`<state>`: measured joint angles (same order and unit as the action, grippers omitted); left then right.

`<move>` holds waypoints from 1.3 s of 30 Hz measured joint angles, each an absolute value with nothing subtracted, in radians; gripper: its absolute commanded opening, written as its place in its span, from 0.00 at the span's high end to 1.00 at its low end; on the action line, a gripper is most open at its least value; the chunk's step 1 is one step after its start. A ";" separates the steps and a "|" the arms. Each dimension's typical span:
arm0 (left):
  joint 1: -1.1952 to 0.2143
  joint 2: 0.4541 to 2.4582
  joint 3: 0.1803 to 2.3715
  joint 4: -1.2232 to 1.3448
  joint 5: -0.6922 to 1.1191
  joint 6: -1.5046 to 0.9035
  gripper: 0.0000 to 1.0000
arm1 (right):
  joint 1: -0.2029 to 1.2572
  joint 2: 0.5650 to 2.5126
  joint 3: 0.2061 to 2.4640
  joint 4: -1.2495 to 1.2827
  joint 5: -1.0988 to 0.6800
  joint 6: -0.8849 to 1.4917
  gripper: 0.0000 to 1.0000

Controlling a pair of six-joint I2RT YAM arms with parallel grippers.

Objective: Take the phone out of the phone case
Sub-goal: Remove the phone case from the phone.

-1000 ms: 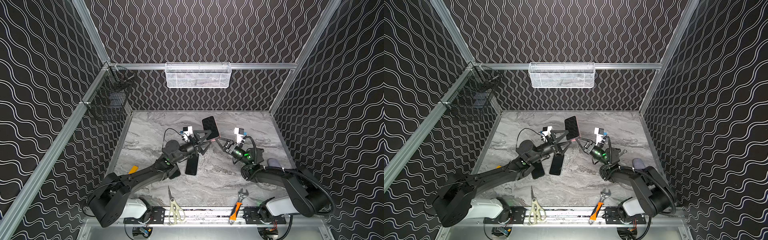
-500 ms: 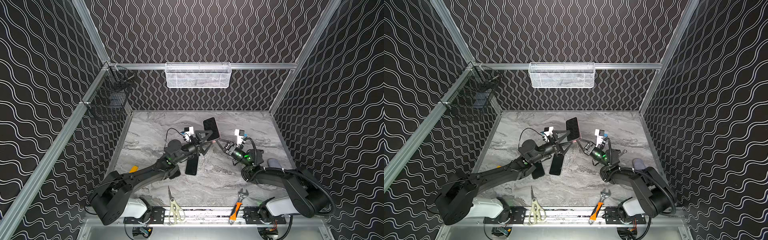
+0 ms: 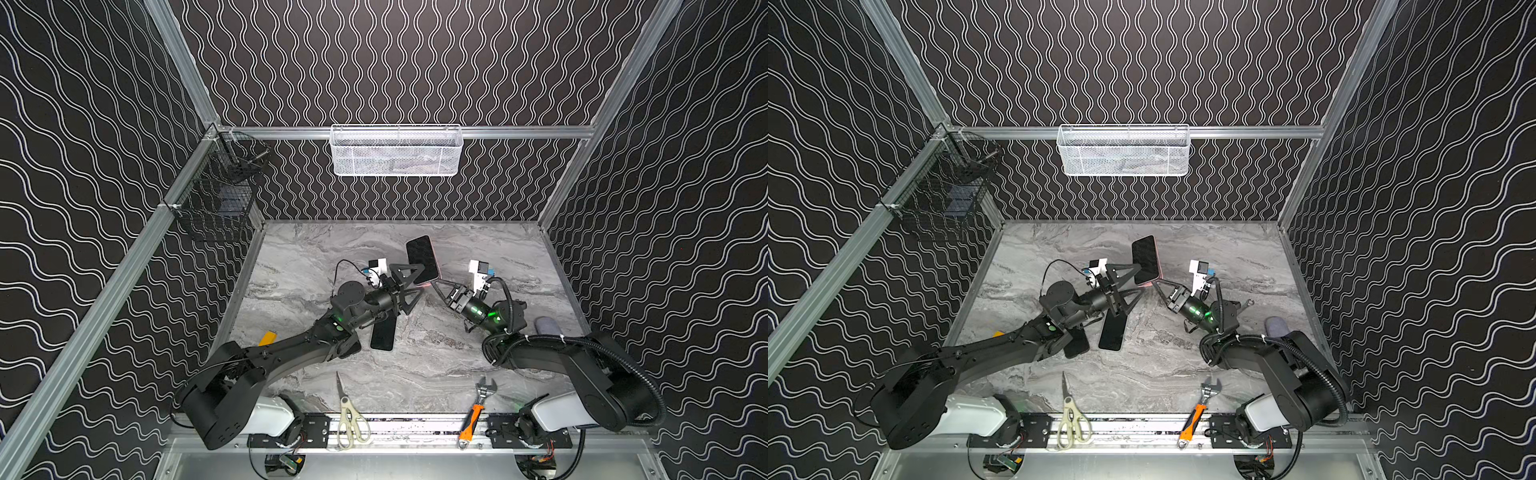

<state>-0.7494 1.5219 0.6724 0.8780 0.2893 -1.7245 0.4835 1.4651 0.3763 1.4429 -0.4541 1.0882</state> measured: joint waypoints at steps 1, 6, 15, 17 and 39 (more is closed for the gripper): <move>-0.749 1.522 0.671 0.875 0.289 -1.725 0.07 | 0.485 1.465 0.375 1.443 -0.454 1.087 1.00; -0.751 1.521 0.668 0.867 0.278 -1.732 0.10 | 0.491 1.464 0.373 1.443 -0.446 1.073 1.00; -0.751 1.503 0.669 0.850 0.267 -1.750 0.11 | 0.496 1.472 0.362 1.450 -0.435 1.039 1.00; -0.751 1.499 0.669 0.850 0.263 -1.751 0.11 | 0.496 1.478 0.360 1.452 -0.434 1.036 1.00; -0.756 1.525 0.674 0.836 0.260 -1.759 0.12 | 0.519 1.474 0.352 1.472 -0.394 0.985 1.00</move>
<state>-0.7563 1.5246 0.6743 0.8356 0.2600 -1.7592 0.5194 1.4738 0.3515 1.4715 -0.3943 0.9852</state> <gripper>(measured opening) 0.886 0.115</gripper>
